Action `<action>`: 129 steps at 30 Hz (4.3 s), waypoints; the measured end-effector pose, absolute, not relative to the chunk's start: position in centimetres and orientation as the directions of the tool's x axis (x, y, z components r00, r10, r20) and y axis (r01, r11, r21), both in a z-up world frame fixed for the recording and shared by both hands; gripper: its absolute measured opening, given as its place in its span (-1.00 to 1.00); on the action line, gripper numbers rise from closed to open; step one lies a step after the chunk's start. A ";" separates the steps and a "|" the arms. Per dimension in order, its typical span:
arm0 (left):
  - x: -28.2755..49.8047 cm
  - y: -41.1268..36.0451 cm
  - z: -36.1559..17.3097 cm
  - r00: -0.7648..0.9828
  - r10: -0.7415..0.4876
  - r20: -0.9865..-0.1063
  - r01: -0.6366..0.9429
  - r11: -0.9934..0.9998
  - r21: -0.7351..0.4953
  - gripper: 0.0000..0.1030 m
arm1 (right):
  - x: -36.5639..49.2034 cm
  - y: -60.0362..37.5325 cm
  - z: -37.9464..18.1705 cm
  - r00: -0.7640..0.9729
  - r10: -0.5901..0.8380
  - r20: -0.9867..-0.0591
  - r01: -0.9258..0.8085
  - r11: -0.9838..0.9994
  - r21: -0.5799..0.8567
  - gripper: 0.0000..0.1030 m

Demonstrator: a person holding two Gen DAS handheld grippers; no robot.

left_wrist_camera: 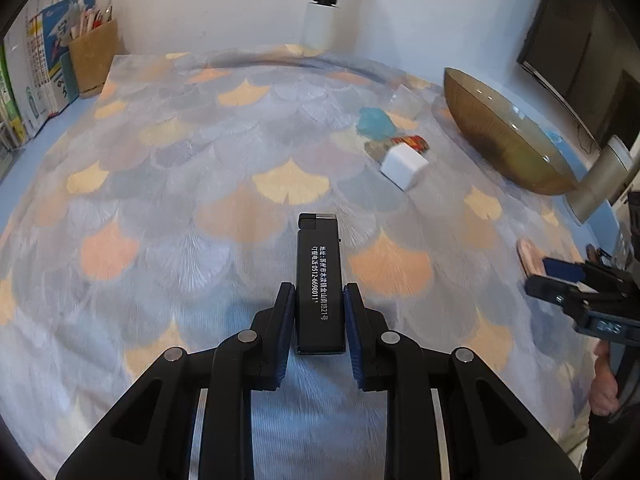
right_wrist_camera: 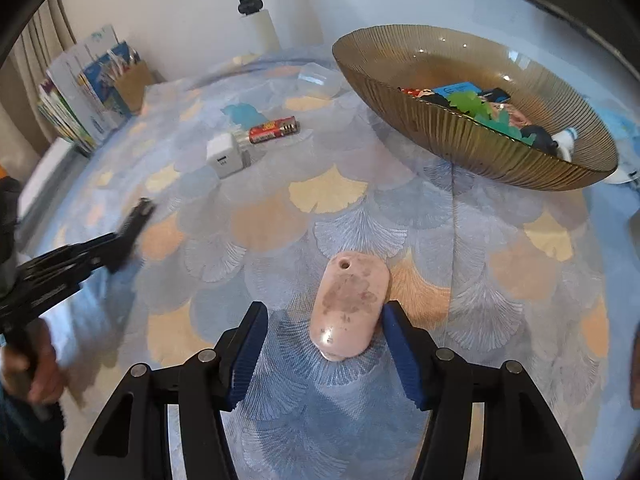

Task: Organize rigid objects
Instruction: 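Lift the black bar with the left gripper while the right carries the pink soap to the bowl, then open both grippers over the amber bowl to release the black bar and pink soap, then move both open grippers back over the bed toward the remaining items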

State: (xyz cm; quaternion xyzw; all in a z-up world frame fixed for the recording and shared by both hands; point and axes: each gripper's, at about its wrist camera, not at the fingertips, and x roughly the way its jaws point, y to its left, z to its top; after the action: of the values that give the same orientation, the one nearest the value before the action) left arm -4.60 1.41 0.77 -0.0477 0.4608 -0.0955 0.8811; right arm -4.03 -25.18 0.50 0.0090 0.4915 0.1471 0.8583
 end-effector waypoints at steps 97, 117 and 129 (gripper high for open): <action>-3.9 4.5 2.8 0.722 0.032 -0.692 -0.017 0.999 0.028 0.64 | -5.6 -19.0 2.4 0.660 0.128 -0.740 -0.170 0.985 0.019 0.14; -4.7 2.4 2.4 0.732 0.062 -0.678 0.034 0.991 0.128 0.64 | -4.7 -19.0 0.9 0.620 0.093 -0.779 -0.159 0.987 -0.008 0.15; -1.8 4.3 5.4 0.652 -0.196 -0.733 0.151 0.980 -0.128 0.64 | -1.0 -18.0 4.1 0.436 0.341 -0.833 -0.276 0.931 0.237 0.15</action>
State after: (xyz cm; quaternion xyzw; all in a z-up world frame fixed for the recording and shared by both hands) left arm -1.77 4.32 5.41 -0.0276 0.4061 -0.0956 0.9084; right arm -1.04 -18.05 4.14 0.0326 0.4986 0.1822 0.8468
